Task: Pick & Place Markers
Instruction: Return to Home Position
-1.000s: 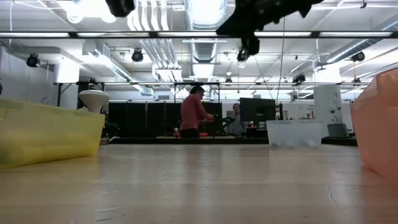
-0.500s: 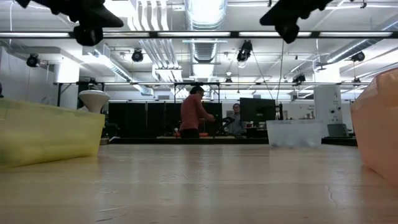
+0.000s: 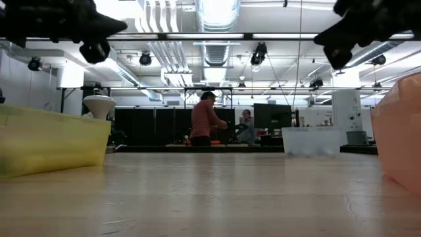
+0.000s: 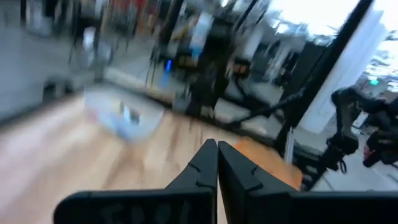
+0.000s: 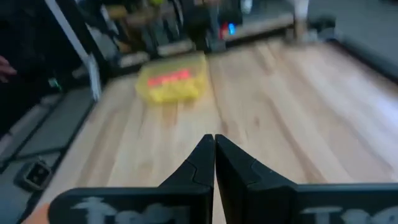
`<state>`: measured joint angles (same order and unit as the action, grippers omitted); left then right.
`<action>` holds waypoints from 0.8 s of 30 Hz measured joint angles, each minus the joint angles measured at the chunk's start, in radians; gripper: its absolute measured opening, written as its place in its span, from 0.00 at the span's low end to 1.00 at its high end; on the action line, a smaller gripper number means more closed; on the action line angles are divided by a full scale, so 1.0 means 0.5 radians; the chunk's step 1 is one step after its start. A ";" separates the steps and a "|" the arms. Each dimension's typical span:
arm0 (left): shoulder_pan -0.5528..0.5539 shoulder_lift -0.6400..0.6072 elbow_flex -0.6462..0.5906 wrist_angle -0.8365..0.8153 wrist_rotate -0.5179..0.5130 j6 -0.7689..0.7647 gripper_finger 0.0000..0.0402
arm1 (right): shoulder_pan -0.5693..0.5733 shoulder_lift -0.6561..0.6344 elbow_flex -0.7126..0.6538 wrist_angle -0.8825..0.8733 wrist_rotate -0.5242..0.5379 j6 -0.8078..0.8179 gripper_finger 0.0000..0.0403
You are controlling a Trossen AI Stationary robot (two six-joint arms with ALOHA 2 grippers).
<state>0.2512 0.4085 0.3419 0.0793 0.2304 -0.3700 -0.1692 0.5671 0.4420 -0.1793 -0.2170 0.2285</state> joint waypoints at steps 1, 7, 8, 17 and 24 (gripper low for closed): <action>0.000 -0.016 -0.037 0.106 0.000 0.060 0.02 | 0.000 -0.076 -0.052 0.069 -0.003 -0.011 0.02; 0.001 -0.104 -0.152 0.125 -0.030 0.151 0.02 | -0.002 -0.482 -0.283 0.176 0.094 -0.082 0.02; 0.001 -0.124 -0.168 0.134 -0.030 0.134 0.02 | -0.002 -0.541 -0.317 0.178 0.118 -0.082 0.02; 0.000 -0.357 -0.375 0.180 0.016 0.180 0.02 | -0.002 -0.975 -0.594 0.174 0.163 -0.097 0.02; 0.000 -0.666 -0.618 0.278 -0.073 0.211 0.02 | -0.002 -1.134 -0.742 0.223 0.179 -0.127 0.02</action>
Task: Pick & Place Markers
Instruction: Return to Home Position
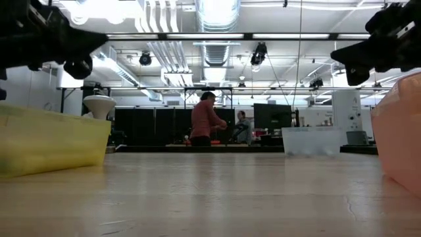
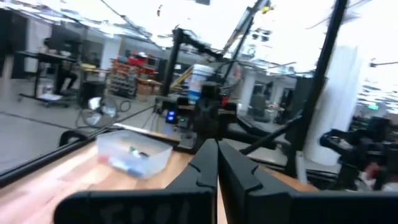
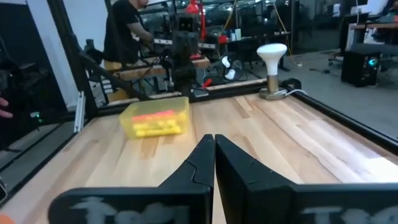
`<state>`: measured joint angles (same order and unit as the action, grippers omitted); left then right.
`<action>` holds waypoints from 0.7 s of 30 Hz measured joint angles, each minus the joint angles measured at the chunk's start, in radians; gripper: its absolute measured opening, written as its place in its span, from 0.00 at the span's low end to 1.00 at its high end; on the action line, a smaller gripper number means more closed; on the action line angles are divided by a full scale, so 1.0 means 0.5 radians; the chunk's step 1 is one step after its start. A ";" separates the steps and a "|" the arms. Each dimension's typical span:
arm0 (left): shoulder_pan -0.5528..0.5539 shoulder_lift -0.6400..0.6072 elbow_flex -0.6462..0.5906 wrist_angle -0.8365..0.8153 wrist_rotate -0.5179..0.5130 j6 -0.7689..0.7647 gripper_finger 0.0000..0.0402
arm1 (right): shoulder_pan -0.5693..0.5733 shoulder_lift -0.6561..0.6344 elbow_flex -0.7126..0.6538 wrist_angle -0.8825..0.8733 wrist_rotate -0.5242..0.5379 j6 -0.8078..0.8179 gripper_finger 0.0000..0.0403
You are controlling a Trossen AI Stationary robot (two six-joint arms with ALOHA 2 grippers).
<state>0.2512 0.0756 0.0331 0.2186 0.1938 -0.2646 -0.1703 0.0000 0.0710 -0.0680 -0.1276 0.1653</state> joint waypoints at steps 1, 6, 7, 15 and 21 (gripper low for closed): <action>0.000 -0.048 -0.032 -0.011 -0.022 -0.002 0.02 | 0.000 0.005 -0.018 0.036 -0.001 -0.011 0.02; 0.000 -0.148 -0.045 -0.036 -0.077 0.105 0.02 | 0.000 0.001 -0.104 0.197 0.057 0.088 0.02; 0.000 -0.144 -0.043 0.019 -0.107 0.115 0.02 | 0.000 0.011 -0.108 0.204 0.087 0.188 0.02; 0.000 -0.139 -0.042 0.019 -0.123 0.082 0.02 | 0.000 0.080 -0.107 0.187 0.103 0.600 0.02; 0.000 -0.119 -0.048 0.009 -0.113 0.080 0.02 | 0.000 0.101 -0.107 0.157 0.104 0.563 0.02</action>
